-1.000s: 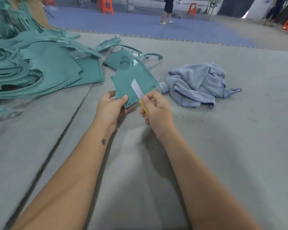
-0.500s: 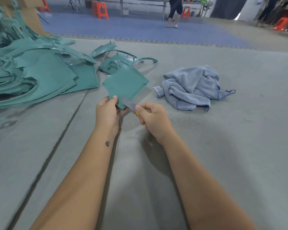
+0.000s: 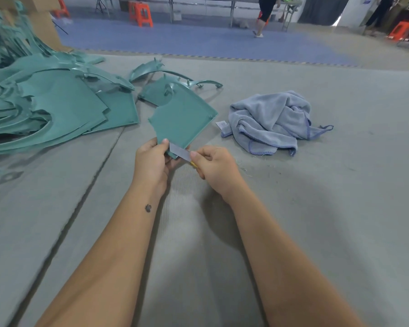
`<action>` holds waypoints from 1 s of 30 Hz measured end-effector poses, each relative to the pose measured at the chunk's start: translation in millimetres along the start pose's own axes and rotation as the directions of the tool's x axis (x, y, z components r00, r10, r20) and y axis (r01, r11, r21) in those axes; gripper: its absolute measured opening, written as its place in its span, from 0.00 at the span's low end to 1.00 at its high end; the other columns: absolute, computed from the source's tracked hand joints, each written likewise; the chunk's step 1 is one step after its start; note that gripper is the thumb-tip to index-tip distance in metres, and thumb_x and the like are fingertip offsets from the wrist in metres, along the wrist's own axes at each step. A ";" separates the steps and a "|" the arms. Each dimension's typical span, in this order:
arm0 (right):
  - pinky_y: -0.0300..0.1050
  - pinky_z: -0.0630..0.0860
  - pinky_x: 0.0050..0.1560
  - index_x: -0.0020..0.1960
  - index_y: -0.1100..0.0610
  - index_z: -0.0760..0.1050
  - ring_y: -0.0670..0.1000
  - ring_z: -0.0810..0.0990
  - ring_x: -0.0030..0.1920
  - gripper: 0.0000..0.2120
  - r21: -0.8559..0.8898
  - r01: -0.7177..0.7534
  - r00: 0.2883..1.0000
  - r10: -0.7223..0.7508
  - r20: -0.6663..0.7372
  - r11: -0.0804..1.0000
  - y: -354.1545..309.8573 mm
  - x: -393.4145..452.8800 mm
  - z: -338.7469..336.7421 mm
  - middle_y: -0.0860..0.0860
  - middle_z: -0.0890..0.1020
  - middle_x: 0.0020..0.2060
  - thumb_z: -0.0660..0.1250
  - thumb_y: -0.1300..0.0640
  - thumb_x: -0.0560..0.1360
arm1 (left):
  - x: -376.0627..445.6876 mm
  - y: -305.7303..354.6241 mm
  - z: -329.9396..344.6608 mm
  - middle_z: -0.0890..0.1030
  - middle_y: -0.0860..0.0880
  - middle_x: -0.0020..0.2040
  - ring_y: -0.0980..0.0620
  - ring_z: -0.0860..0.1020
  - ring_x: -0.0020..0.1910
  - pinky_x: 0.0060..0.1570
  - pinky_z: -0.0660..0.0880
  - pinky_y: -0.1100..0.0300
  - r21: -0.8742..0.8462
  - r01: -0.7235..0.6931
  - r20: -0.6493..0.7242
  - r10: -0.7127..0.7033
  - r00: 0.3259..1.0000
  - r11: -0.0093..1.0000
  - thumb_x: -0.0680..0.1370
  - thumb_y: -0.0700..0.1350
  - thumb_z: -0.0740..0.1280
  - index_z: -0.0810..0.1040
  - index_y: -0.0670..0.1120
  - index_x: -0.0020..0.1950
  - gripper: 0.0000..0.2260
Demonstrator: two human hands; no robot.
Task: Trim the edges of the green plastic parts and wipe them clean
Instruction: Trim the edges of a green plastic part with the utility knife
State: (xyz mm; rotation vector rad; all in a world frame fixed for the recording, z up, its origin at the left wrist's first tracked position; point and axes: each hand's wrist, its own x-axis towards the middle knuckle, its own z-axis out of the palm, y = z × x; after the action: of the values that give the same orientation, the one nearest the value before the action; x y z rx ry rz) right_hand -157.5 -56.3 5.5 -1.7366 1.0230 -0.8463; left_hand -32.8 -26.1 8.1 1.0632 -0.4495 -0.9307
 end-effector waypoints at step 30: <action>0.34 0.57 0.22 0.38 0.58 0.73 0.44 0.60 0.23 0.14 0.650 -0.046 0.972 0.184 -0.146 0.759 13.3 12.0 -21.2 0.48 0.69 0.24 0.61 0.60 0.82 | 0.4 3.9 -3.1 0.84 0.44 0.43 0.48 0.85 0.40 0.34 0.80 0.60 0.029 0.086 0.043 -0.087 0.995 0.996 0.82 0.34 0.56 0.77 0.40 0.49 0.10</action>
State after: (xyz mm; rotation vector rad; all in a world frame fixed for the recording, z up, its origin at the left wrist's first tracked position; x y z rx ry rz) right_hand -174.4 -77.9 1.5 -1.0007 0.8177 -1.1489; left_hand -28.7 -24.0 10.1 1.0949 -0.4563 -1.0286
